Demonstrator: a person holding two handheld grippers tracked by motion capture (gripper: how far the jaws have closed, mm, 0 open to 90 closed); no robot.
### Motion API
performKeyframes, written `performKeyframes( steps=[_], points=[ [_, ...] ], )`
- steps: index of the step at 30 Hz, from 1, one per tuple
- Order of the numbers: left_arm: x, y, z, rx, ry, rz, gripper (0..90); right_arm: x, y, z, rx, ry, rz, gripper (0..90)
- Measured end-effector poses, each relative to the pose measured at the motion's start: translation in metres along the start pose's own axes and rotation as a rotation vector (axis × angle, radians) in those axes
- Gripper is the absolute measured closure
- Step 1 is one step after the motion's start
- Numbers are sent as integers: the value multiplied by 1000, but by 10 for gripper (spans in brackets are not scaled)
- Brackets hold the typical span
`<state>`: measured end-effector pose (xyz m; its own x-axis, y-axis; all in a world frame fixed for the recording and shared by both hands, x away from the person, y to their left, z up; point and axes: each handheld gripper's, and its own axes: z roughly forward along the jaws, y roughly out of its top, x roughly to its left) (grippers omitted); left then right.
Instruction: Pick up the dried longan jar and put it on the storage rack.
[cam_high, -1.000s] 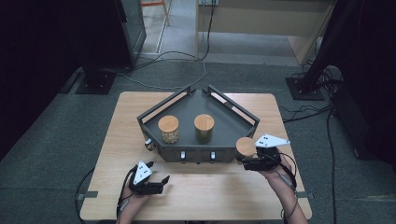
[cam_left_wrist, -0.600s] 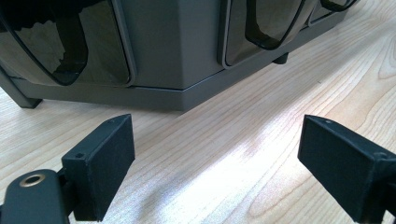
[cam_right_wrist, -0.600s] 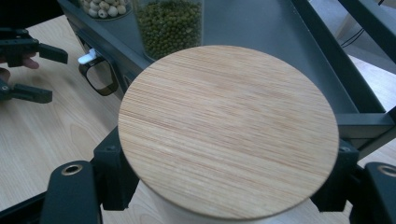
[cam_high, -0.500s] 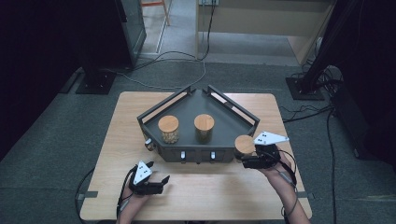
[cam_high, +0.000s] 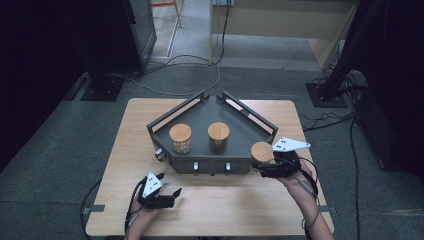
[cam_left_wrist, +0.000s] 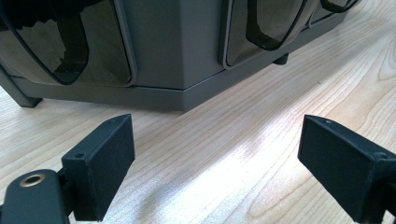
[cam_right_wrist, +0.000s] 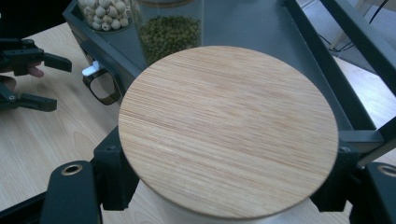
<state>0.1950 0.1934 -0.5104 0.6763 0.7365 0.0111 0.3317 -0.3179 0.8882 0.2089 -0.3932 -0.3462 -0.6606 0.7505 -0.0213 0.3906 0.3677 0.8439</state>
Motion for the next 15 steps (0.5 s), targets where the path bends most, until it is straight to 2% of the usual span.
performKeyframes(
  steps=[15],
  points=[
    [0,0,0,-2,0,-3,108,-1,10,-2,-8,-15,-7,255]
  ],
)
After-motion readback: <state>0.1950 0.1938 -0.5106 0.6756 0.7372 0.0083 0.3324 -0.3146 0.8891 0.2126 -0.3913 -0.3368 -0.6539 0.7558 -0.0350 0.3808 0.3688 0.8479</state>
